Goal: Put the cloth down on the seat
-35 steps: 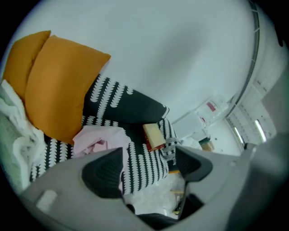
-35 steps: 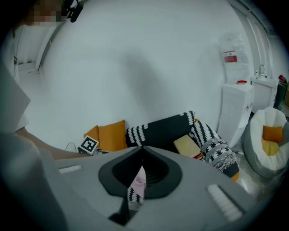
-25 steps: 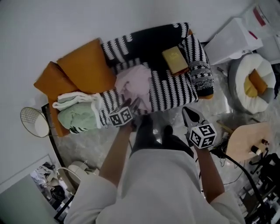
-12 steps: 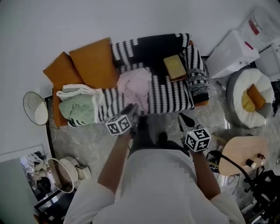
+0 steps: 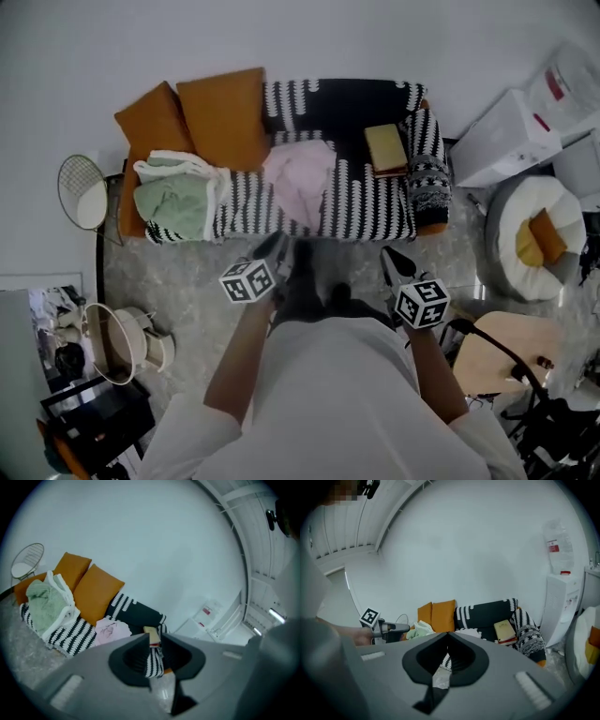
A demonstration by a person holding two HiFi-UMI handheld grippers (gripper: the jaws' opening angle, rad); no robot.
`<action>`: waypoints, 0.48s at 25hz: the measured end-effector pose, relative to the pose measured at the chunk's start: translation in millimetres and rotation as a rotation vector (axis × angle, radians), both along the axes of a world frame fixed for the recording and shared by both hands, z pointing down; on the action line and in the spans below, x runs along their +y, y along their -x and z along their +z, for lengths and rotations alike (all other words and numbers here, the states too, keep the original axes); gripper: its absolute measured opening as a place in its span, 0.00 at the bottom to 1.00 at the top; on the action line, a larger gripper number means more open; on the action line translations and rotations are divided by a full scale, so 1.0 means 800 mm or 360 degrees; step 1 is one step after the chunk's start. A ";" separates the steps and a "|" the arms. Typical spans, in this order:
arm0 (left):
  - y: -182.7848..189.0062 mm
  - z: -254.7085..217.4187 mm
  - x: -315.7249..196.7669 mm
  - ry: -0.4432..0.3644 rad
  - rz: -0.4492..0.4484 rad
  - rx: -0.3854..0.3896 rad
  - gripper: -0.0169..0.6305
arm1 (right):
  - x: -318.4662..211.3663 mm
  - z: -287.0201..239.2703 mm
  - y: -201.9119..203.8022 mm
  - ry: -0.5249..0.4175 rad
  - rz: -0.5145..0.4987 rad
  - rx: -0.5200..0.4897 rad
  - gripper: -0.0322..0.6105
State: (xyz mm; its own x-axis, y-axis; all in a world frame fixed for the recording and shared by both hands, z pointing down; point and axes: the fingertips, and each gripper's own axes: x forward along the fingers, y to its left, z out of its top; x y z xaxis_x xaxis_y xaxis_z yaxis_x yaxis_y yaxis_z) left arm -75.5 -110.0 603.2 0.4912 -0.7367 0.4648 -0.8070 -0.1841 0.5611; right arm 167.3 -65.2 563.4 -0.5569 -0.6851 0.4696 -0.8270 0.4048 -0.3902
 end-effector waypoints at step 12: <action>0.094 -0.058 0.046 -0.0100 0.0068 -0.0100 0.03 | -0.002 -0.057 0.070 -0.0138 -0.0014 0.0022 0.06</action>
State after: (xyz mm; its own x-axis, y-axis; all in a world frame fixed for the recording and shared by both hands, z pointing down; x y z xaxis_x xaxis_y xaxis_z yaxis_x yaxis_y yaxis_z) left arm -150.8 -73.4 556.5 0.4941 -0.7445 0.4490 -0.8309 -0.2524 0.4960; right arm 111.0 -66.9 517.6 -0.5570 -0.7187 0.4162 -0.8283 0.4440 -0.3418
